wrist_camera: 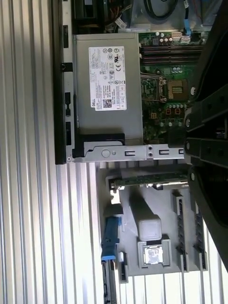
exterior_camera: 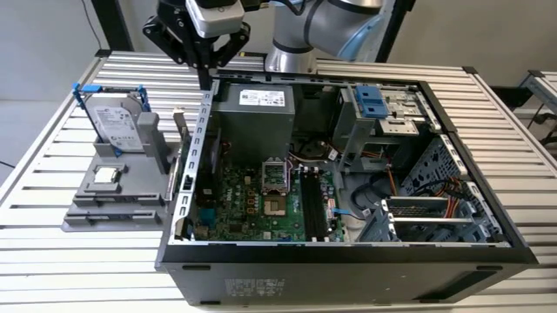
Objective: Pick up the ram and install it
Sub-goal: 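Reach for the ram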
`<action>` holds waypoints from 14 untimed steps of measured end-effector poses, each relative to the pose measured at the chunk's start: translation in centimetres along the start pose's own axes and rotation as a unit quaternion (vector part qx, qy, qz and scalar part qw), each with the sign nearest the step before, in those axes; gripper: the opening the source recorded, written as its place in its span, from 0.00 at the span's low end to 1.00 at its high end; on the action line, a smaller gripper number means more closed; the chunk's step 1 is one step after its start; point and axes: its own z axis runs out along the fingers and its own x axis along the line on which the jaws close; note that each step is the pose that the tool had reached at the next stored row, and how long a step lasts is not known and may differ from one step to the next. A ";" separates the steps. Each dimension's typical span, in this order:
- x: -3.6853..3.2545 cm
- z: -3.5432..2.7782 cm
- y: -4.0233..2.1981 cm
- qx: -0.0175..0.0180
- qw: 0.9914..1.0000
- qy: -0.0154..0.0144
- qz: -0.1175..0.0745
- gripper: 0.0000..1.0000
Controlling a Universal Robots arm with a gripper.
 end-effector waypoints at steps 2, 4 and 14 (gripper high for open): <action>0.34 0.00 -0.03 0.000 1.000 0.000 0.000 0.00; 0.68 -0.01 -0.05 0.000 1.000 0.000 0.000 0.00; 2.23 -0.04 -0.16 0.000 1.000 0.000 0.000 0.00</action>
